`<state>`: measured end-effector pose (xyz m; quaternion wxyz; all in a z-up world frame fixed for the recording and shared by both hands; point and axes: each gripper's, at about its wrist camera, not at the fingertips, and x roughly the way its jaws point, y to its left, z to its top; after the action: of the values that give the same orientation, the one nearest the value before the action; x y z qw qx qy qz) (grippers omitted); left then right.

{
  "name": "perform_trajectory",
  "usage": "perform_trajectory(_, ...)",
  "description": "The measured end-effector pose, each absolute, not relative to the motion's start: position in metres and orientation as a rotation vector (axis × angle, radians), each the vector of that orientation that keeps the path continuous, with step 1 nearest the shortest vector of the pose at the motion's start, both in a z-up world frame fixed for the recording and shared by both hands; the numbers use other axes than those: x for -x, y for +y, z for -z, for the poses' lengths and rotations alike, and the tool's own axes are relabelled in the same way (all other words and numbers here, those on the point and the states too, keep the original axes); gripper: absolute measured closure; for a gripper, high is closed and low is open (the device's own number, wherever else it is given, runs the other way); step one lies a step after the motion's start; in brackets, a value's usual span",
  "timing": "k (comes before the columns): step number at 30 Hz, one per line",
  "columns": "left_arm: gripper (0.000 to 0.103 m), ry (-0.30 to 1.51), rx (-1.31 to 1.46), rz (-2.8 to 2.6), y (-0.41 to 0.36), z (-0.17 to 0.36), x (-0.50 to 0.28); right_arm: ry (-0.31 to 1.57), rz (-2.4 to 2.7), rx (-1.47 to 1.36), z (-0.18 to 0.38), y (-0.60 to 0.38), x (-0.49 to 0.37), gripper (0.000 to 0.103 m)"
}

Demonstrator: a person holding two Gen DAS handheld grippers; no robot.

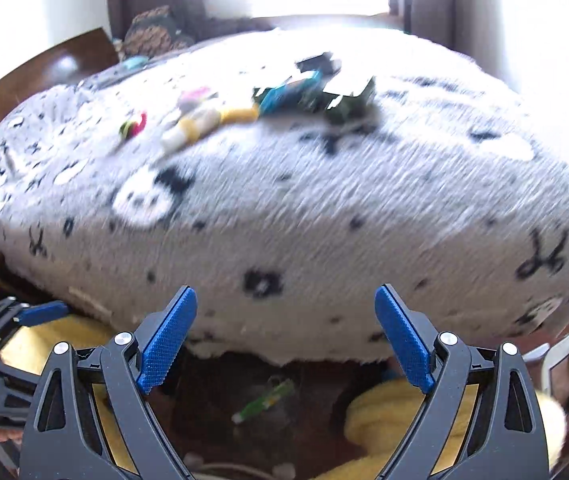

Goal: Collect trash
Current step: 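Raise both open grippers back over the bed, then grasp the yellow lotion bottle with the left gripper while the right gripper grasps the green labelled bottle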

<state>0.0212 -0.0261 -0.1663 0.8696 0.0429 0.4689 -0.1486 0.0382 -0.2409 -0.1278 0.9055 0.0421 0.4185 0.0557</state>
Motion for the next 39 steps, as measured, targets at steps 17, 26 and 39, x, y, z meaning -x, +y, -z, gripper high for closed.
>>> perform_trajectory(17, 0.021, 0.746, -0.127, 0.260, -0.045, 0.092, -0.112, 0.718, 0.012, -0.085, 0.076, -0.280, -0.119, 0.012)
perform_trajectory(26, 0.025, 0.781, -0.117, 0.261, -0.063, 0.099, -0.185, 0.775, 0.090, -0.149, 0.083, -0.305, -0.210, 0.012)
perform_trajectory(39, 0.051, 0.883, -0.126, 0.312, -0.082, 0.139, -0.248, 0.915, 0.120, -0.202, 0.123, -0.298, -0.283, 0.031)
